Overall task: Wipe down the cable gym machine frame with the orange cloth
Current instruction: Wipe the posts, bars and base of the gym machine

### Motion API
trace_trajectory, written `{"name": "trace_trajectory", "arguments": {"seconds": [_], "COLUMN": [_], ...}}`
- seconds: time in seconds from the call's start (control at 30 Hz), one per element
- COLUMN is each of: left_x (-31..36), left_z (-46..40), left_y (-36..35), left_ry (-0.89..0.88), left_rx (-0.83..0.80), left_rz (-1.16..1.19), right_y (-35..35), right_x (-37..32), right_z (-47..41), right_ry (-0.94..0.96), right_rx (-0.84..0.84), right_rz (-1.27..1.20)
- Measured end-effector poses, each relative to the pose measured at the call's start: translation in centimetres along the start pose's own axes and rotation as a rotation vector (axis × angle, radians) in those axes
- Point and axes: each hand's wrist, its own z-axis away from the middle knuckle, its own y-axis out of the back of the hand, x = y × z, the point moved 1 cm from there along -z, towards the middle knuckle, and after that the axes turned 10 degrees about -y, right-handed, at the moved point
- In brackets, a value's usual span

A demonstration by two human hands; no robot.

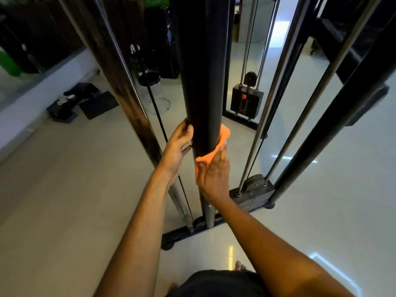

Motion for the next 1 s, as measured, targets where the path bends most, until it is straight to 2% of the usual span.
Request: {"name": "trace_trajectory", "arguments": {"seconds": [0.1,0.27,0.37,0.5,0.6,0.83,1.0], "left_x": [-0.7,-1.4,-2.1,-3.3,-4.6,-7.3,-10.1], "left_z": [0.3,0.7,0.9,1.3,1.5,1.5,1.2], "left_y": [-0.5,-1.9,-2.5,-2.9,-3.0,-1.8,-1.0], "left_ry": [0.006,-0.015,0.002,-0.007,0.021,0.065,0.017], "left_rx": [0.04,0.142,0.214,0.224,0.242,0.221,0.178], "left_rz": [0.001,0.018,0.037,-0.006,-0.025,-0.024,0.012], "right_y": [0.6,2.7,2.3,0.5,0.4,1.2,-1.7], "right_x": [0.8,-3.7,-2.9,2.7,4.1,0.6,6.5], "right_z": [0.3,-3.8,-3.8,-0.5,-0.1,-2.0,1.2], "right_ry": [-0.012,-0.015,0.038,0.037,0.012,-0.004,0.063], "right_rx": [-0.079,-0.019,-0.013,-0.146,-0.237,-0.107,-0.175], "right_rz": [-0.03,-0.156,-0.134,-0.062,-0.056,-0.127,0.026]}}
